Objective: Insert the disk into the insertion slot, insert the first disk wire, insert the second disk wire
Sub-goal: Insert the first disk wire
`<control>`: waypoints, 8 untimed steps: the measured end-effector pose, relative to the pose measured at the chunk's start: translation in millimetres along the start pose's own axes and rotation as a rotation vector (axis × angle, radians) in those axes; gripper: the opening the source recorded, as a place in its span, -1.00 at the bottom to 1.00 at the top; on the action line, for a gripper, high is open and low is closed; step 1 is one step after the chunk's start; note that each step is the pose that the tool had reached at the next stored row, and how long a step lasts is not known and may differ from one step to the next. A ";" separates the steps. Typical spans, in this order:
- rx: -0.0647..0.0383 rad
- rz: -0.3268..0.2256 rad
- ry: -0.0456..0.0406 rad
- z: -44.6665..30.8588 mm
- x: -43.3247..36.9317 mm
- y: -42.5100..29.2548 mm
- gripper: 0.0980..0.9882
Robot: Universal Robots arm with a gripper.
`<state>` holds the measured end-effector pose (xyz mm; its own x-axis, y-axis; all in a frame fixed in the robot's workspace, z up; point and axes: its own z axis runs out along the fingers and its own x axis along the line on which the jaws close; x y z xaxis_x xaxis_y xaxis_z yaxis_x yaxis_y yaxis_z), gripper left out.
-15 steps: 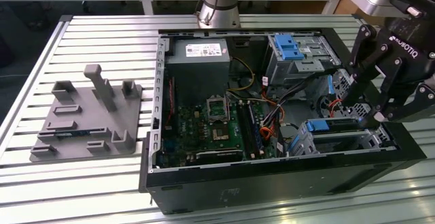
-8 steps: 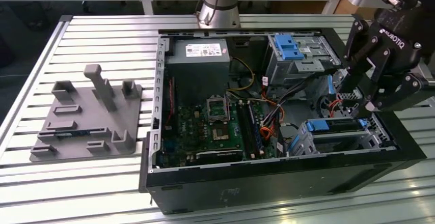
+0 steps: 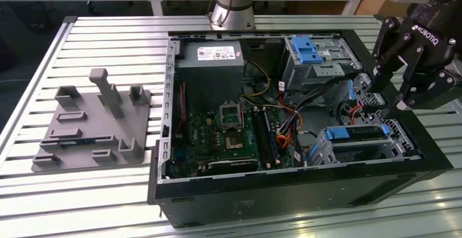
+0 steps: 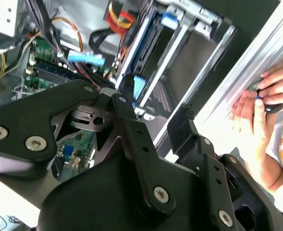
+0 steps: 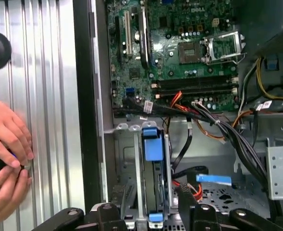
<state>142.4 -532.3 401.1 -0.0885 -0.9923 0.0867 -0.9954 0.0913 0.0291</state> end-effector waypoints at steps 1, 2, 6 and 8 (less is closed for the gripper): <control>-0.001 0.000 -0.0001 0.3 -0.7 -3.8 0.03; -0.002 0.000 0.0001 0.5 -1.4 -7.7 0.03; -0.003 0.000 0.0020 4.8 -6.7 -16.5 0.03; -0.003 0.000 0.0021 7.8 -13.6 -17.3 0.03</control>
<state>160.5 -521.1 391.7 -0.0882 -0.9921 0.0887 -0.9953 0.0913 0.0322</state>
